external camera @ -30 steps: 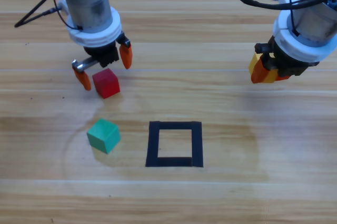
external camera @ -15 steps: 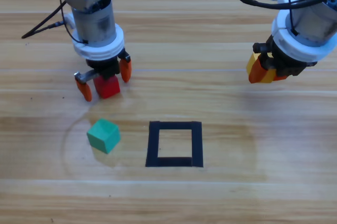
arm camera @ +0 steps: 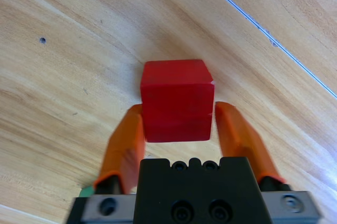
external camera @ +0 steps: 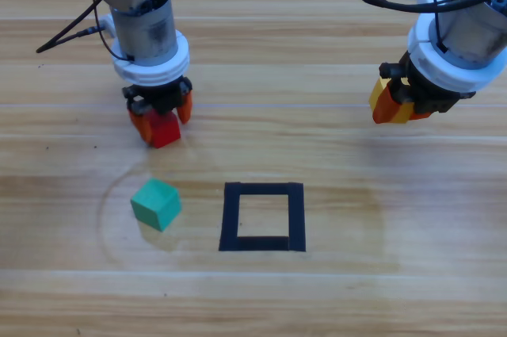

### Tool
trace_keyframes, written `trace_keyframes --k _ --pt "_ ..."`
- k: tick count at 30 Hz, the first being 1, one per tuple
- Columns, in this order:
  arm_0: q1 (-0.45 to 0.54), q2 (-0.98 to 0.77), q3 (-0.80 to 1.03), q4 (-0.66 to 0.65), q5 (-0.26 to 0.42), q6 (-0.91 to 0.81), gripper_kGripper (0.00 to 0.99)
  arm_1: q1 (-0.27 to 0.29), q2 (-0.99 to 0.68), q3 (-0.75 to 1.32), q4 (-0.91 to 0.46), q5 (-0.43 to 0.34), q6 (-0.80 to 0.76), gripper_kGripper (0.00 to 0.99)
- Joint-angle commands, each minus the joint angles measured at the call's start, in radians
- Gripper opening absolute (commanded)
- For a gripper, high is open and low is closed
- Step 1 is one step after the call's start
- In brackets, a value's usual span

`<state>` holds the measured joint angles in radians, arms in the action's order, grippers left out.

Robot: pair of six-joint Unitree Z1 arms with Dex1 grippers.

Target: Stack the blocks in the rectangular block: red at the bottom, yellow in the middle, green on top

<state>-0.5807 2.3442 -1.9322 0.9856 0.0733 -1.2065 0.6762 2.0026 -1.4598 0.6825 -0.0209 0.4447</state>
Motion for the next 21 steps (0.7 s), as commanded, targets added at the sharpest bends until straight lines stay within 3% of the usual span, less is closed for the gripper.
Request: trace_keyframes --k 1,9,15,21 --pt "-0.005 0.066 0.012 0.007 0.013 0.015 0.466 -0.023 0.022 0.021 -0.02 0.001 0.009 0.173" --pt "0.002 0.035 0.032 0.016 0.022 0.065 0.302 -0.023 0.013 0.022 -0.02 0.001 0.009 0.173" --pt "0.002 -0.14 0.03 0.082 0.031 0.309 0.055 -0.023 0.005 0.026 -0.02 -0.001 0.009 0.173" --pt "-0.082 -0.296 0.078 0.096 0.014 0.53 0.018 -0.023 0.001 0.03 -0.02 -0.007 0.009 0.173"
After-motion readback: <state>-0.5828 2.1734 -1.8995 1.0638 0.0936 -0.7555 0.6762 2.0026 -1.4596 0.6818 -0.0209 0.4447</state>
